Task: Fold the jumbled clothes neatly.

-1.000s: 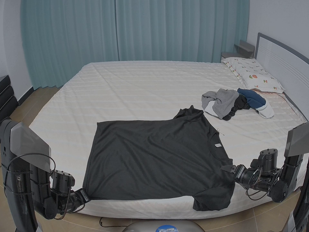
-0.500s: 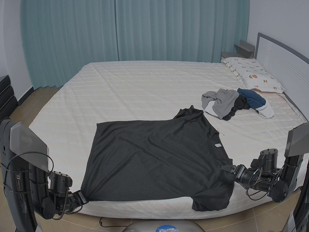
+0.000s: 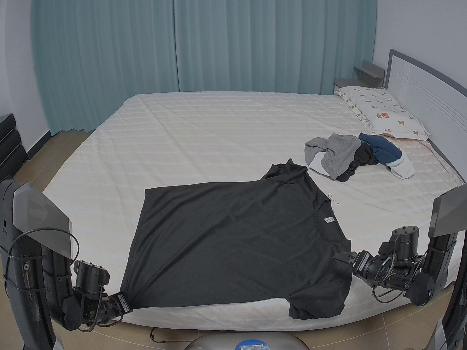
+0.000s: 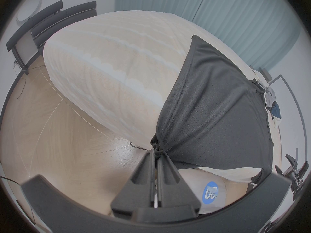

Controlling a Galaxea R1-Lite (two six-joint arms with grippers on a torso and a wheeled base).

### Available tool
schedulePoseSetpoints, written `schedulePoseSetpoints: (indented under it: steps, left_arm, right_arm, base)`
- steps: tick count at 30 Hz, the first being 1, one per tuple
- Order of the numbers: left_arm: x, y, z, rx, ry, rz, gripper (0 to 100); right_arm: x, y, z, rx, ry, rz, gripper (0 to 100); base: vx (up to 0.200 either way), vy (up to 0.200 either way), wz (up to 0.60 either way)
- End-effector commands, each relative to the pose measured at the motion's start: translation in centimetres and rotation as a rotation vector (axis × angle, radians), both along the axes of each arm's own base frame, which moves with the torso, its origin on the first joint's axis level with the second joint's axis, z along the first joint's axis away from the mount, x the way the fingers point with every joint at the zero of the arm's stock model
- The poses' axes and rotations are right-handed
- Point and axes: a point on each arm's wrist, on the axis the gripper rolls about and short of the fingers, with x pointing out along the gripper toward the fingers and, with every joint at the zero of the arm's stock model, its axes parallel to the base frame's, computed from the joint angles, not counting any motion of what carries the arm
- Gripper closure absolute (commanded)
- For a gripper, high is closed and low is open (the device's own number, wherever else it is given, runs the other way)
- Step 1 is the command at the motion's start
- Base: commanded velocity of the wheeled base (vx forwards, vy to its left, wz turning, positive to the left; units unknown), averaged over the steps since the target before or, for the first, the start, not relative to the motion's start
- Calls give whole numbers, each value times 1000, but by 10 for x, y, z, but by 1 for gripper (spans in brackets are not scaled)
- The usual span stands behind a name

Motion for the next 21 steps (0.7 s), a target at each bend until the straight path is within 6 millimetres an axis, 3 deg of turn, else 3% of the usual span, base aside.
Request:
schedulePoseSetpoints:
  steps: [1,21]
  left_arm:
    - [-4,1,0,5,17,-3,100]
    - [3,2,7,-27,-66,9,100]
  right_arm:
    - [0,0,-2,-2,7,1,0]
    - [-3,-2,-4,-19,23,4,0]
  base:
    - [0,0,0]
    - [0,0,0]
